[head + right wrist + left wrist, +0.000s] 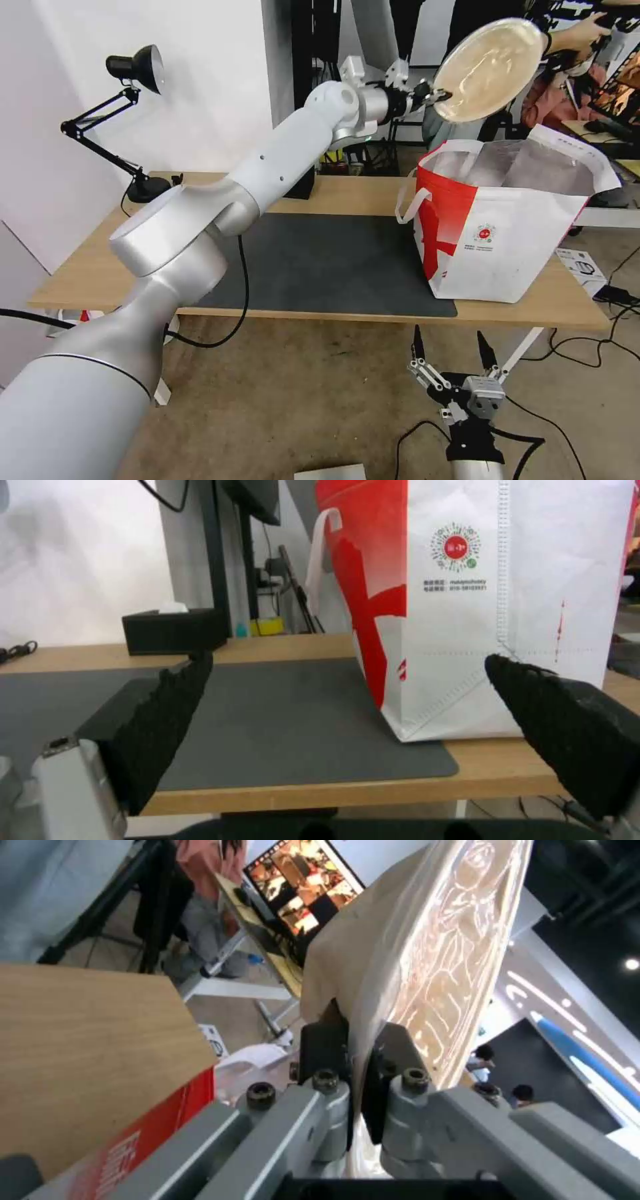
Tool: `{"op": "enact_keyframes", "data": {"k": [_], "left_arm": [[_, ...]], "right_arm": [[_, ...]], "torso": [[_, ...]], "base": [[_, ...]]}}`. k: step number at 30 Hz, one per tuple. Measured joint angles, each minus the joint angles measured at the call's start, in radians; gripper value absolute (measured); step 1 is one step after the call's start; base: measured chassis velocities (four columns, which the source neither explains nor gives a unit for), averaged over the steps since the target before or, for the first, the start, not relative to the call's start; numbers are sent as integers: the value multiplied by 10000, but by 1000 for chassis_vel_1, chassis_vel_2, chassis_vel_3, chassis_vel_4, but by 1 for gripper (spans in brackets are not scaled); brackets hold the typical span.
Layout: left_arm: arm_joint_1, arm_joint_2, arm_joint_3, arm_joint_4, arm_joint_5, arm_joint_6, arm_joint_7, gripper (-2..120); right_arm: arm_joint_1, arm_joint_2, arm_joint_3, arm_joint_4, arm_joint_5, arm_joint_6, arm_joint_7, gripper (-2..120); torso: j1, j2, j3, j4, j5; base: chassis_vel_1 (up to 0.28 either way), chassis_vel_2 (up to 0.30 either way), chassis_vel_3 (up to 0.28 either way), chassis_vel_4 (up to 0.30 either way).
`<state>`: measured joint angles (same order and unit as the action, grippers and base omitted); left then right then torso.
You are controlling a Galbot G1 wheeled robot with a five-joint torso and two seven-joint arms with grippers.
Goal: Pick up the trash from the table and place it into the takeout bag.
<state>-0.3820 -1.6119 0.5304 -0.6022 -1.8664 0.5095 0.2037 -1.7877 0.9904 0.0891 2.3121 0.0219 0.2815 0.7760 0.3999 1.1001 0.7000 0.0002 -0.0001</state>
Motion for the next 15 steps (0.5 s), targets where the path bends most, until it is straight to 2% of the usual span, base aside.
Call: {"op": "enact_keyframes", "data": {"k": [4,8,15], "left_arm": [[108,8,-50,-156,-39,60,153,1],[133,122,264,-544,-405,95,371,1],[390,632,509,-990,-499,66,551,1]], "right_arm": [[0,0,0,0,0,0,0,100],[0,0,0,0,0,0,0,100],[0,0,0,0,0,0,0,100]], "torso": [[1,0,0,-1,1],[0,0,-2,-6,1],[0,0,0,1,0]], "base": [[0,0,0,0],[0,0,0,0],[0,0,0,0]]}}
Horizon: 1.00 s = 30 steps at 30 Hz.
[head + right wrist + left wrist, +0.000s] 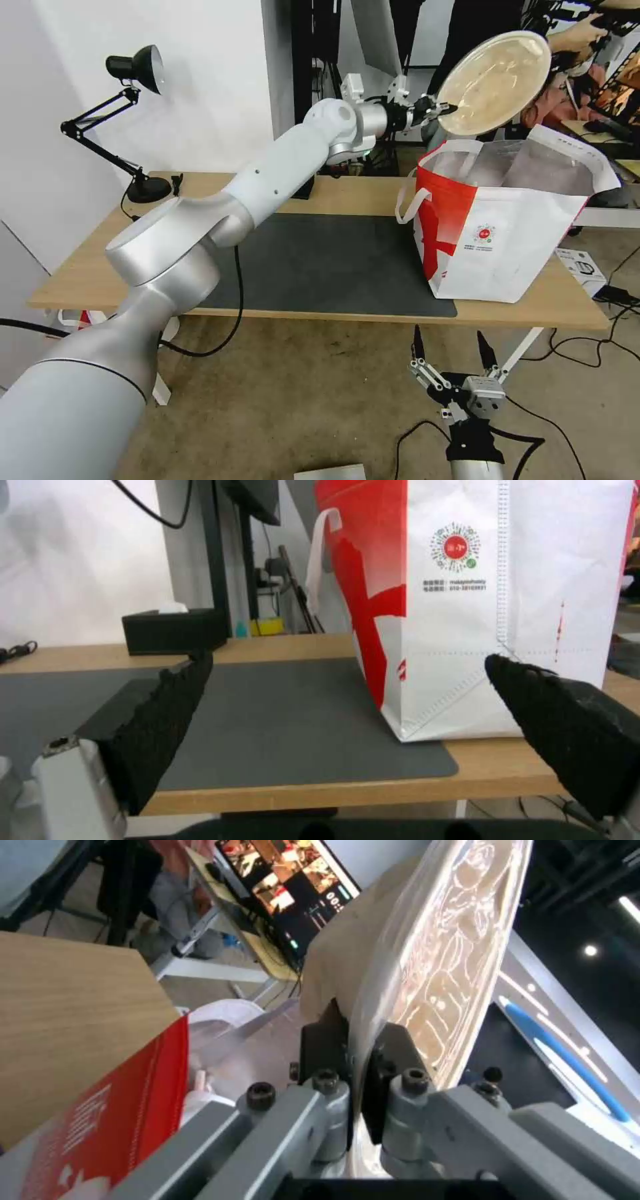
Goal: Pick up the trash from the table and place it into the takeout bag.
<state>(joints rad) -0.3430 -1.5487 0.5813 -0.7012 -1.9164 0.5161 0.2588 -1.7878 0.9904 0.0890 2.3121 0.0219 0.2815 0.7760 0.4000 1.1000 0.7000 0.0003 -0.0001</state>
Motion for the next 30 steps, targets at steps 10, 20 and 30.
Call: {"op": "enact_keyframes", "data": {"k": [10,20,30], "left_arm": [[186,87,124,-29,57,-176,552,1],[464,-271,65,240,354,-320,774,1],[573,-457,142,402,581,-355,1272,1]], "right_arm": [[0,0,0,0,0,0,0,100],[0,0,0,0,0,0,0,100],[0,0,0,0,0,0,0,100]], "torso": [[-1,0,-1,-2,0],[0,-1,0,-4,0],[0,0,-1,-3,0]], "base": [[0,0,0,0],[0,0,0,0],[0,0,0,0]]}}
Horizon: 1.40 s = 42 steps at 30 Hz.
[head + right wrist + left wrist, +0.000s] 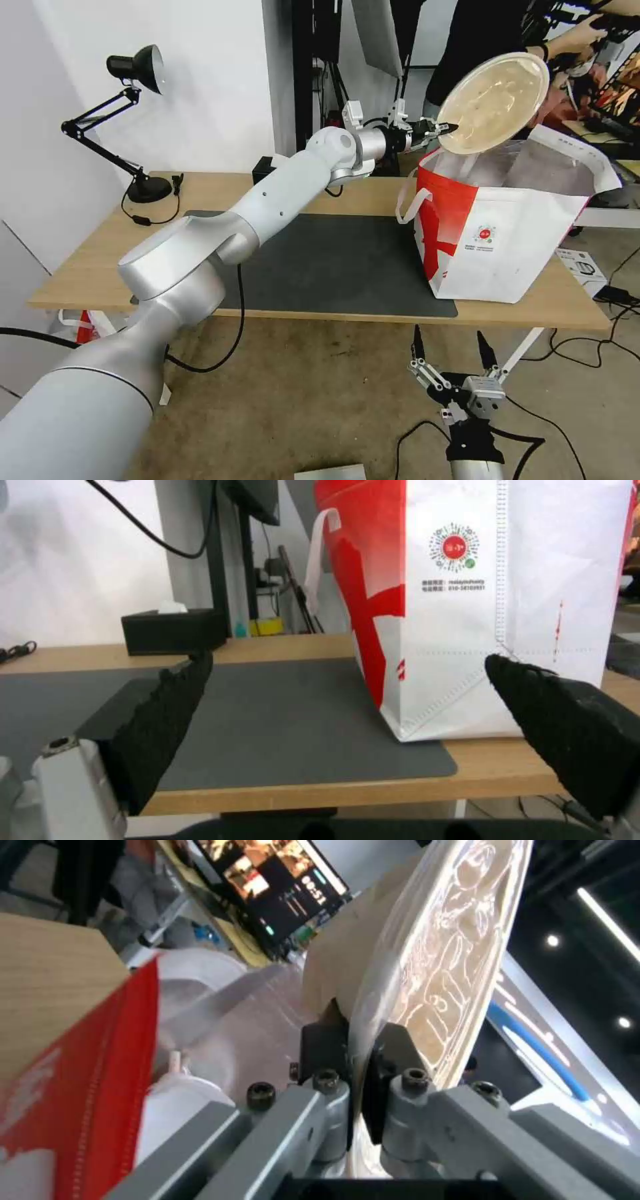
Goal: Pick up the trash from the table and place it into the takeout bag.
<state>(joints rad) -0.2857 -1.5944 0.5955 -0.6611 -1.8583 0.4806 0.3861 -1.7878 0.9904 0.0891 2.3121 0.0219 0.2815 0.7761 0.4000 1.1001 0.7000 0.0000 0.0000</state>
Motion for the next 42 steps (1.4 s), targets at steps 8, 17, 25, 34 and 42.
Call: {"op": "enact_keyframes", "data": {"k": [8,17,25,34,42], "left_arm": [[72,-83,220,291,280,-109,415,1],[198,-140,455,544,648,-163,895,1],[360,-142,459,858,1023,-226,1170,1],[473,-139,411,1220,1349,-272,1458,1],[354,-137,411,1319,1539,-270,1700,1]], "right_arm": [[0,0,0,0,0,0,0,100],[0,-1,0,0,0,0,0,100],[0,0,0,0,0,0,-1,100],[0,0,0,0,0,0,0,100],[0,0,0,0,0,0,0,100]], "torso": [[0,0,0,0,1],[0,-1,0,-2,0],[-1,0,0,1,0],[0,-1,0,2,0],[0,-2,0,0,0]], "base": [[0,0,0,0],[0,0,0,0],[0,0,0,0],[0,0,0,0],[0,0,0,0]]}}
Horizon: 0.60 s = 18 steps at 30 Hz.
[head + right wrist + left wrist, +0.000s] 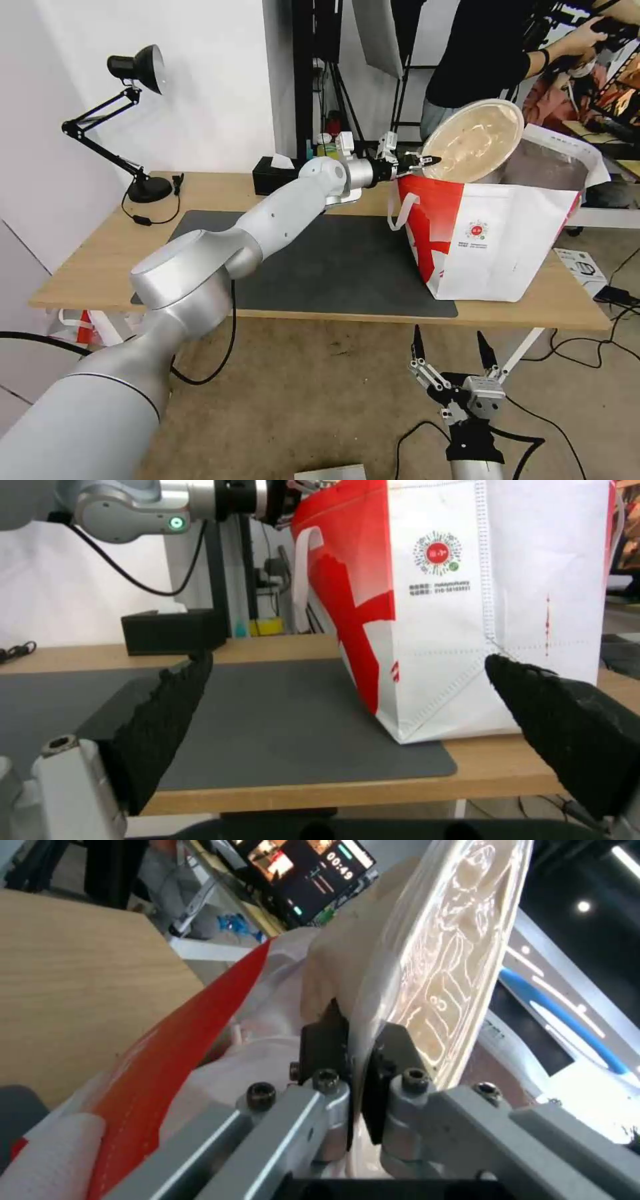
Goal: Pick up the trash from the table and place it into the takeout bag.
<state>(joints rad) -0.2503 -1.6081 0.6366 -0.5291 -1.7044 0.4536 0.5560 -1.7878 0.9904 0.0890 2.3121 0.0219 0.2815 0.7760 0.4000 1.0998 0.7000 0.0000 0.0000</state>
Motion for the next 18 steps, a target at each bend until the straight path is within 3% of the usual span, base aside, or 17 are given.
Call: {"op": "enact_keyframes", "data": {"k": [15,18], "left_arm": [[-134,1,15,233,323,-10,249,1],[-199,0,-3,259,352,-23,223,9]], "right_arm": [[0,0,0,0,0,0,0,100],[0,0,0,0,0,0,0,100]], "torso": [[0,0,0,0,0],[1,0,0,1,0]], "base": [[0,0,0,0],[0,0,0,0]]}}
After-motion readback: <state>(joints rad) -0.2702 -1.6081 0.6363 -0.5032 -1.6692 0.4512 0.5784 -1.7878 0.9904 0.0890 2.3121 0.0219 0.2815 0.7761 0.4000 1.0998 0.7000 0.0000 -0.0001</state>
